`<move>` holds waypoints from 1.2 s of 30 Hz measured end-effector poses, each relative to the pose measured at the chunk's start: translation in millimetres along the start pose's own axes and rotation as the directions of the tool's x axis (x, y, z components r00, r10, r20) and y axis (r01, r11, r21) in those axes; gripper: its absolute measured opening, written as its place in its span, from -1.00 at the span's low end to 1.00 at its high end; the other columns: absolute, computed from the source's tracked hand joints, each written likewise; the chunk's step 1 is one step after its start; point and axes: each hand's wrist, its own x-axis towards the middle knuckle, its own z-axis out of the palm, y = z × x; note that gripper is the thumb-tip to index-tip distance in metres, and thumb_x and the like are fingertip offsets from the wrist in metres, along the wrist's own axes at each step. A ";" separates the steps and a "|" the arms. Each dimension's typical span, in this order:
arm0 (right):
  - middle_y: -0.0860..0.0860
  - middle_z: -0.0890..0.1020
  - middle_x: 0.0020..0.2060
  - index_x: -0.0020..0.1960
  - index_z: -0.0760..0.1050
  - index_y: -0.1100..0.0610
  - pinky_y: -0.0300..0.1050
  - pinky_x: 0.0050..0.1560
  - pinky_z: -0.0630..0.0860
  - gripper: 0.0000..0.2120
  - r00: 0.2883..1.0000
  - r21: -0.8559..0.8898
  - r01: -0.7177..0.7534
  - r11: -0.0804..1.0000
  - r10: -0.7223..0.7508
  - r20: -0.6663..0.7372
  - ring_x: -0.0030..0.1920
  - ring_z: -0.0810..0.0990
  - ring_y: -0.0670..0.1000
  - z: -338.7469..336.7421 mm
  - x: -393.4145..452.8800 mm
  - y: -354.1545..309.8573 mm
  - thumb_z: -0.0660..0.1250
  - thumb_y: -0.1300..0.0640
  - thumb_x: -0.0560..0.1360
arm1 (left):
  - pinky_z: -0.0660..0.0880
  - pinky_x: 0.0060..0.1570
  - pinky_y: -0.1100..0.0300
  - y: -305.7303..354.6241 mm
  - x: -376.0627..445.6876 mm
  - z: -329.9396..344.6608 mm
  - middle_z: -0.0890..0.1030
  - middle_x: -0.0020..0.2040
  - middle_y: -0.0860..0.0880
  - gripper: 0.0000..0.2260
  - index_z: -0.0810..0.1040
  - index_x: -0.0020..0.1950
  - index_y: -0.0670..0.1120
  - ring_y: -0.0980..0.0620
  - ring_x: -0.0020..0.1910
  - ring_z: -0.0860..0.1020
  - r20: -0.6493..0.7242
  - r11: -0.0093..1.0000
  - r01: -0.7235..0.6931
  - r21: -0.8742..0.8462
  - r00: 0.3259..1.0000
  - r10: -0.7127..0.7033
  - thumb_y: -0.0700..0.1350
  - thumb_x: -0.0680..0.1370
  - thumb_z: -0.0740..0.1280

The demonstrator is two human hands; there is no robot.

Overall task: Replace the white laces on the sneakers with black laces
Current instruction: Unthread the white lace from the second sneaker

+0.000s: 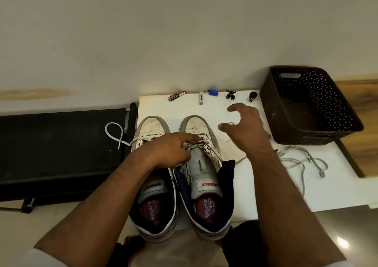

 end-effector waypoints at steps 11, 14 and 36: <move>-0.03 0.64 -0.09 0.03 0.64 0.10 -0.47 -0.26 0.35 -0.78 0.904 -0.088 0.153 0.984 -0.104 0.414 -0.08 0.55 -0.09 18.8 -9.7 -11.1 0.47 0.27 0.40 | 0.32 -0.36 0.26 3.1 5.3 2.2 0.39 -0.23 0.13 -0.64 0.48 0.24 0.01 0.18 -0.29 0.40 -0.071 1.000 0.020 0.018 0.997 -0.019 -0.24 0.46 0.33; 0.00 0.64 -0.07 0.00 0.63 0.12 -0.47 -0.29 0.32 -0.77 0.898 -0.095 0.193 0.977 -0.137 0.419 -0.11 0.54 -0.09 22.6 -11.5 -13.9 0.52 0.24 0.36 | 0.36 -0.33 0.24 2.7 5.4 4.4 0.42 -0.20 0.11 -0.68 0.52 0.13 -0.02 0.15 -0.27 0.42 -0.095 0.999 0.032 -0.031 0.995 -0.035 -0.30 0.44 0.34; -0.01 0.65 -0.03 -0.02 0.63 0.07 -0.22 -0.11 0.39 -0.89 0.946 -0.203 0.290 0.935 -0.248 0.209 -0.04 0.58 0.00 27.6 -14.3 -14.9 0.35 0.10 0.52 | 0.05 0.45 -0.19 -3.7 4.7 7.5 0.23 0.54 0.04 -0.17 -0.03 0.54 0.28 -0.13 0.51 0.15 -0.089 0.967 0.180 0.182 0.982 -0.166 0.26 0.42 0.41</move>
